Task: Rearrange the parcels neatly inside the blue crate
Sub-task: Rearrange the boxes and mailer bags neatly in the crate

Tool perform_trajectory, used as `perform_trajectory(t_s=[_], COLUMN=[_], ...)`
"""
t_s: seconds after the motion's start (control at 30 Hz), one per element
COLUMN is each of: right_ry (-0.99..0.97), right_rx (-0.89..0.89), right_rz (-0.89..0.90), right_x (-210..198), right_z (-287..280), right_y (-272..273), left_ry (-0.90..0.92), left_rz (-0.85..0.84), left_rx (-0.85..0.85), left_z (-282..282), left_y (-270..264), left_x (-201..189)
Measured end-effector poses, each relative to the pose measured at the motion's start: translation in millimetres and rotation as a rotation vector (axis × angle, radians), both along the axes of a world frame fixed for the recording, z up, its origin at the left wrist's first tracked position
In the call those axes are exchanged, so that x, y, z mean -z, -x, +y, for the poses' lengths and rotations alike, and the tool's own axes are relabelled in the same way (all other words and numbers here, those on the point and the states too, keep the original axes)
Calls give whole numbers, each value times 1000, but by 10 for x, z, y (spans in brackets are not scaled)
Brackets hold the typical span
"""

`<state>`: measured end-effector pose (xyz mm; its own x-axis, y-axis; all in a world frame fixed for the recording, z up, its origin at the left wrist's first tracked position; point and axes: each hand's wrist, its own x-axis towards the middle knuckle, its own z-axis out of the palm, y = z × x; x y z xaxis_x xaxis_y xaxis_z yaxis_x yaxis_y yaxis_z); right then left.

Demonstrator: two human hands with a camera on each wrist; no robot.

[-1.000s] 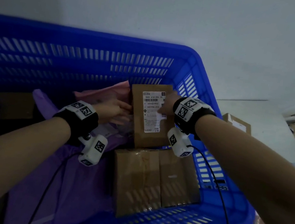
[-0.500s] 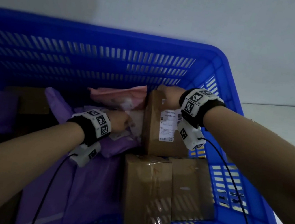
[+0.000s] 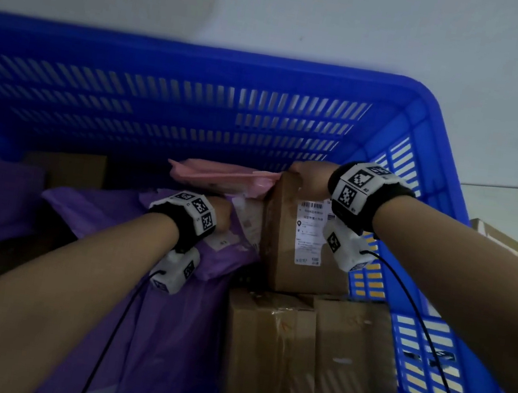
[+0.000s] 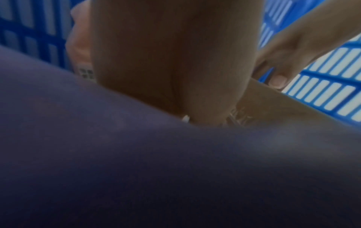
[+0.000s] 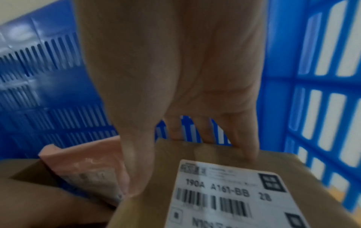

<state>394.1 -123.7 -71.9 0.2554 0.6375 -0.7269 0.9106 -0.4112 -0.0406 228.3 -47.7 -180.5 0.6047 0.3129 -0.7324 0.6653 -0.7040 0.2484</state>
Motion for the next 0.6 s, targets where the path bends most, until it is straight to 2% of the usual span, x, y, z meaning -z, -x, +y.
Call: perform_trajectory(t_s=[0.17, 0.33, 0.47, 0.6], right_ry=[-164, -143, -236, -332], right_rx=[-37, -106, -20, 65], right_rz=[2, 26, -11, 34], right_x=[-2, 139, 127, -40], right_z=[125, 332, 389, 344], right_y=[84, 226, 255, 275], left_ry=[36, 73, 80, 50], left_rz=[-93, -202, -217, -271], left_rx=[-104, -143, -179, -213], left_z=[14, 75, 136, 179], left_y=[-47, 36, 150, 287], left_x=[-6, -123, -262, -470])
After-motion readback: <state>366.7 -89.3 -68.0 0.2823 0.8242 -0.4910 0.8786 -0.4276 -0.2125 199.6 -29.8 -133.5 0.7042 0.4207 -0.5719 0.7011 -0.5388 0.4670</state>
